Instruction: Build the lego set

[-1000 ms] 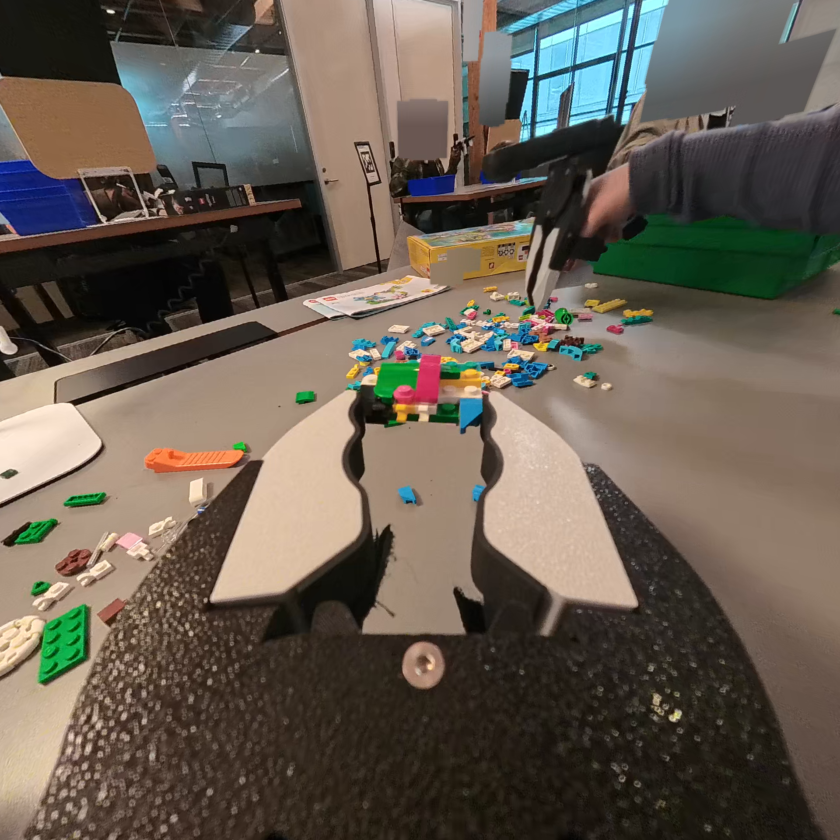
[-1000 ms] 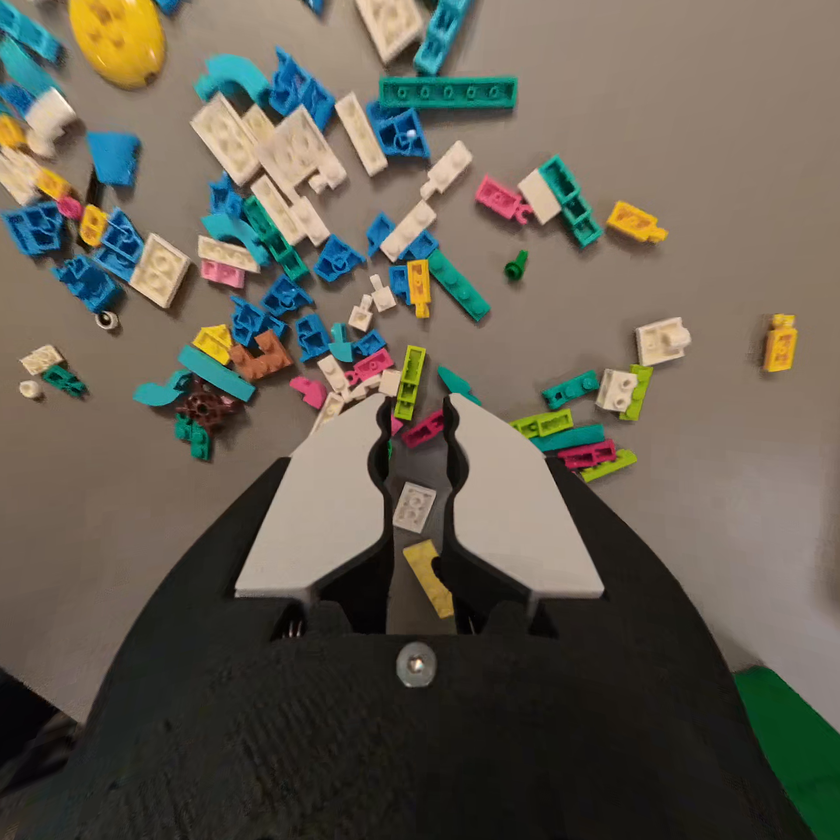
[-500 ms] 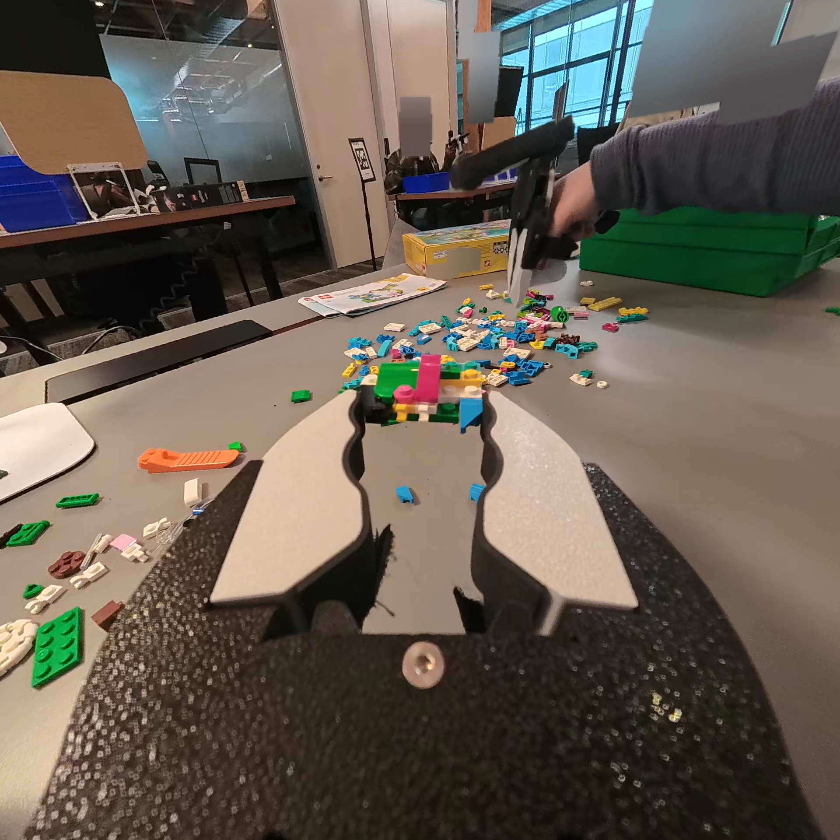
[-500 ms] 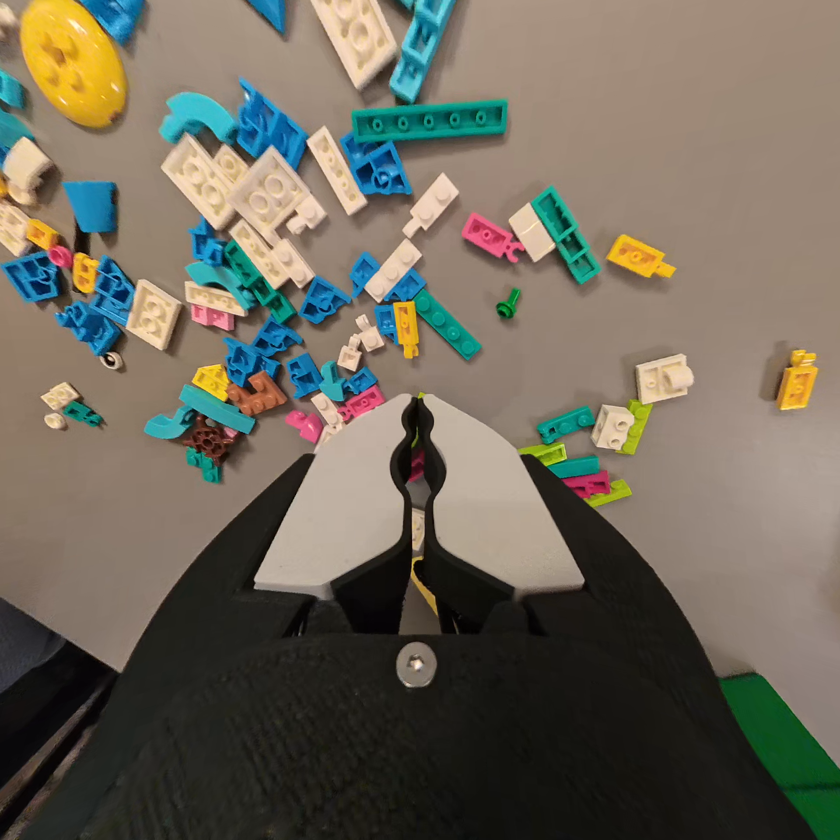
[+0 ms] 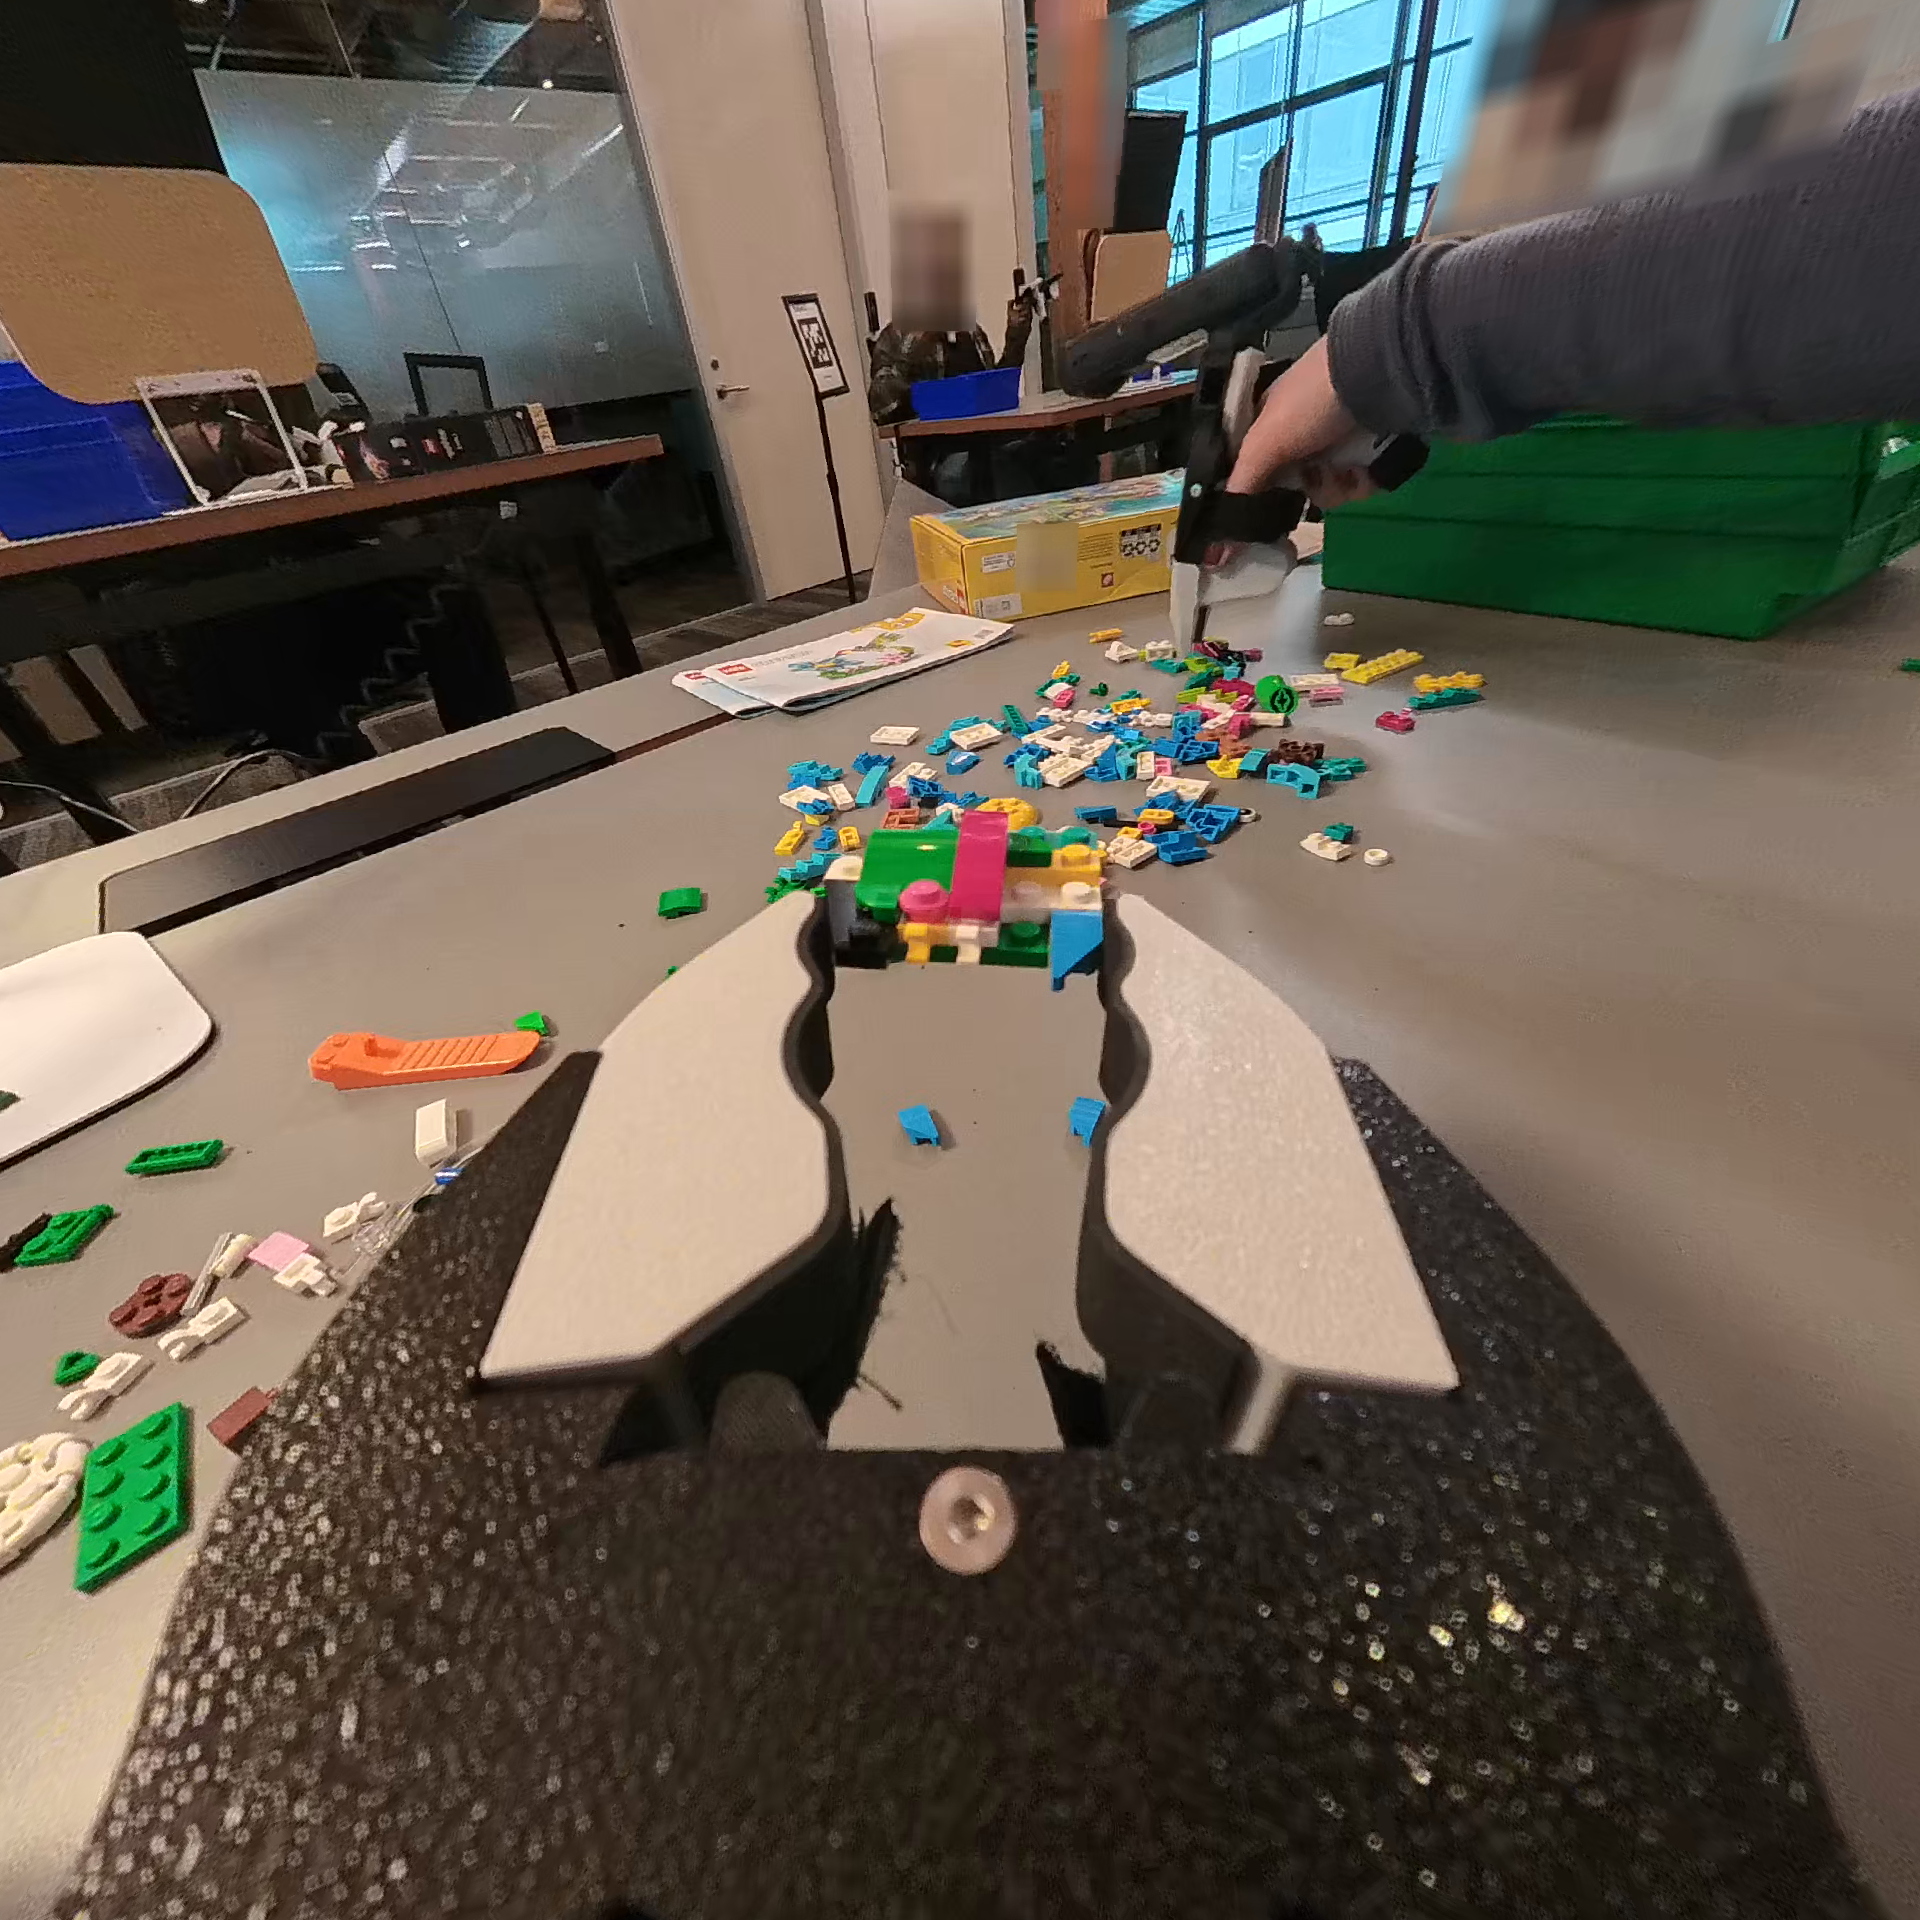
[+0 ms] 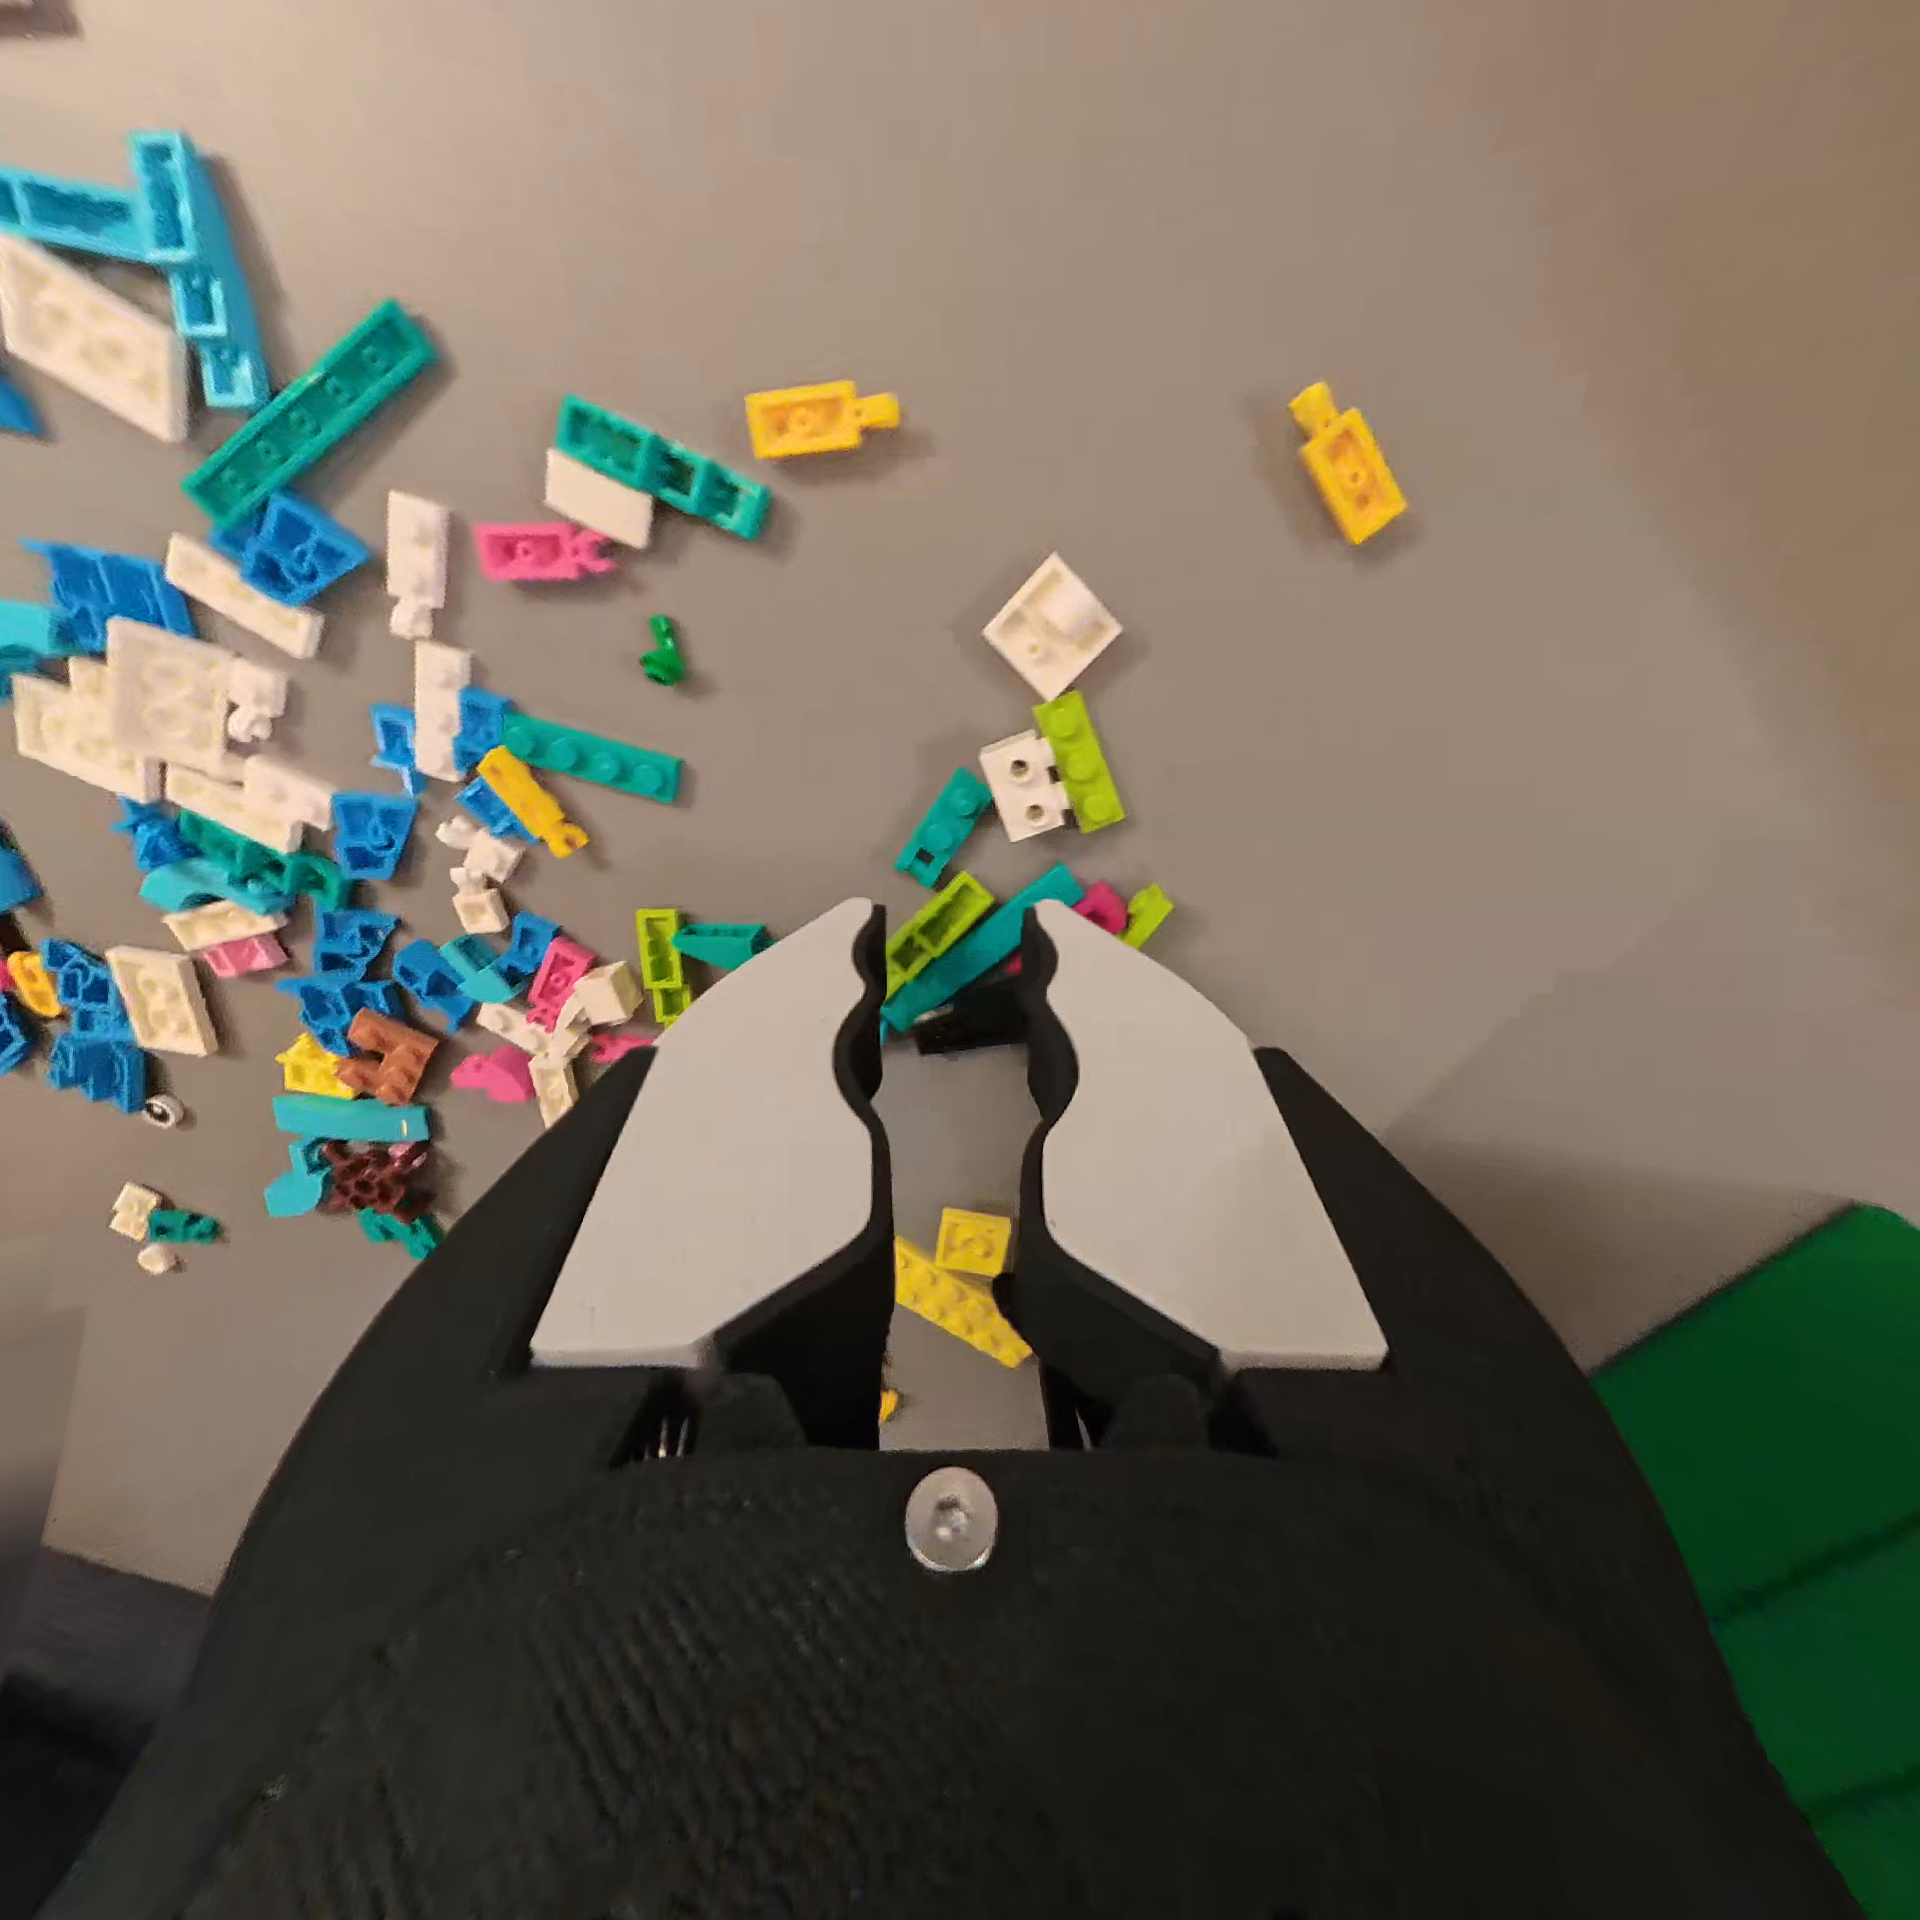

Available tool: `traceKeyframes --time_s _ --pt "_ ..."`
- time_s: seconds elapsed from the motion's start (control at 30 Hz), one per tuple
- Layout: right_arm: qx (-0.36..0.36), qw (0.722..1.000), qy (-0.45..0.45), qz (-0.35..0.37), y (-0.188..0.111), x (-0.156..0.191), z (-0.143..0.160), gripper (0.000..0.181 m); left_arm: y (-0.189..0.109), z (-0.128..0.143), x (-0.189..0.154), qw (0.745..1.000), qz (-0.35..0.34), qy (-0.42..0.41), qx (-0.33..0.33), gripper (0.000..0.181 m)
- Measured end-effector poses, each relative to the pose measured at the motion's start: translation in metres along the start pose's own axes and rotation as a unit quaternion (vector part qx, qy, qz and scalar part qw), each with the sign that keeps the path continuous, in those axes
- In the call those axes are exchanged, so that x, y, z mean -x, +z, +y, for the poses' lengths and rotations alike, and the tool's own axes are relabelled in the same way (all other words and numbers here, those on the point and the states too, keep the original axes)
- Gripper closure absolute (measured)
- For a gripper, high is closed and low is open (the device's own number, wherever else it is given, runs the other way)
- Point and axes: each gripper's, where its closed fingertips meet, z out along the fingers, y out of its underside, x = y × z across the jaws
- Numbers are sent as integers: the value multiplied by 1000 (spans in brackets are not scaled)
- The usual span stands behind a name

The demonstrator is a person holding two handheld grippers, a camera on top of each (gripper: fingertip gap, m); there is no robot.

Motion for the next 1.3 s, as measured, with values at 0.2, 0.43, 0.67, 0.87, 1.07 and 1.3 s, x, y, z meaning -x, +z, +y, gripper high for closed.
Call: traceKeyframes --time_s 0.2,0.43,0.67,0.87,1.07,1.3 --pt "29 1000 -1 0 3 -2 3 162 0 0 0 1000 2 -1 1 132" --pt "11 999 -33 -3 6 2 0 181 0 0 -1 1000 3 -1 1 133" --pt "-163 983 -67 -48 -41 17 -38 181 1 1 -1 1000 3 1 5 132" --pt "-127 962 -235 -58 -36 37 -10 176 1 1 -2 1000 4 4 6 133" --pt "-65 944 -321 -33 -11 28 6 163 2 2 -2 1000 5 5 7 132" --pt "26 872 -482 78 -4 1 11 160 2 2 -3 1000 6 7 10 132"
